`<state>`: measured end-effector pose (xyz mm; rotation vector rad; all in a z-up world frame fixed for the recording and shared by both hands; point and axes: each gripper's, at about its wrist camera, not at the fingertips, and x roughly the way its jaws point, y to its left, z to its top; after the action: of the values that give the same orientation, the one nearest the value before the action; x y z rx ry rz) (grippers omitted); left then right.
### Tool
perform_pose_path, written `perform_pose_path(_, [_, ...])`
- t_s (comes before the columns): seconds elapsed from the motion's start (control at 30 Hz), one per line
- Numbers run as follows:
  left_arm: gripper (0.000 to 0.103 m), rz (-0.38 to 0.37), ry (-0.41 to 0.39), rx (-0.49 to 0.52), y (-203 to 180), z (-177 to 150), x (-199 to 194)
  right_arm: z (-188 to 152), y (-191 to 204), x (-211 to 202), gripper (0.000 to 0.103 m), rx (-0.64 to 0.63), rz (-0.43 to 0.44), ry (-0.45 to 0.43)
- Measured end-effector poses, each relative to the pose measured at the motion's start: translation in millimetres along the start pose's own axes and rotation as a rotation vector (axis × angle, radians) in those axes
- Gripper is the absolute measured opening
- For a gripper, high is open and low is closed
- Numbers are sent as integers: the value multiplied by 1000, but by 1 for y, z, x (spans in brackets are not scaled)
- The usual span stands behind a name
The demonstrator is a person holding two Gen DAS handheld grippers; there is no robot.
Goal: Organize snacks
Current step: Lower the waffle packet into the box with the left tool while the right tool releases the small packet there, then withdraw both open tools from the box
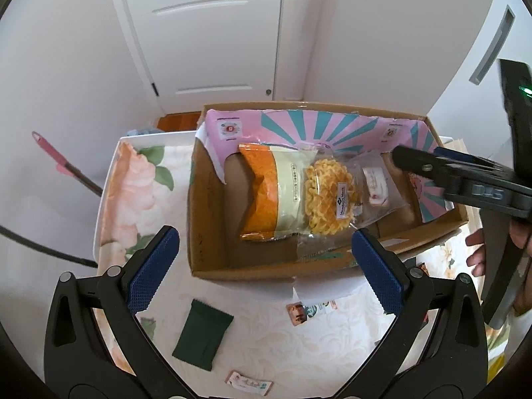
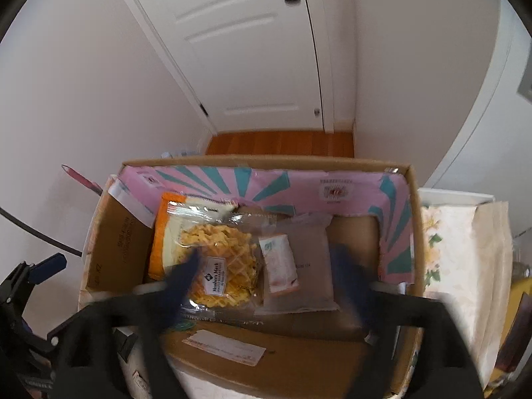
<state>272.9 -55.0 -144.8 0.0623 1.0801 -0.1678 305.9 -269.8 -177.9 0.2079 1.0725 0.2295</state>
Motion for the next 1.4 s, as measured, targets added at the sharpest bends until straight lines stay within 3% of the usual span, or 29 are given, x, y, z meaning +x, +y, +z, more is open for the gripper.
perform_pose_path(0.5, [103,54,-119,-91,12,-22,-67,-18,4,-69,103,-63,61,-83])
perform_pose_path(0.8, [103,52,-191,-84,25,-39,-109,-43,24,-119,103,-138,3,-162])
perform_pose_path(0.9, [103,40,-205,-68,33,-46,-120,-55,29,-136,103,-122,-66,-208])
perform_pose_path(1.0, [103,23,-198,-53,44,-57,-126,-69,44,-149,103,-138,-147,-233])
perform_pose_path(1.4, [103,-56,-105,4,83,-110,-105,-136,63,-160,103,27,-201,-234])
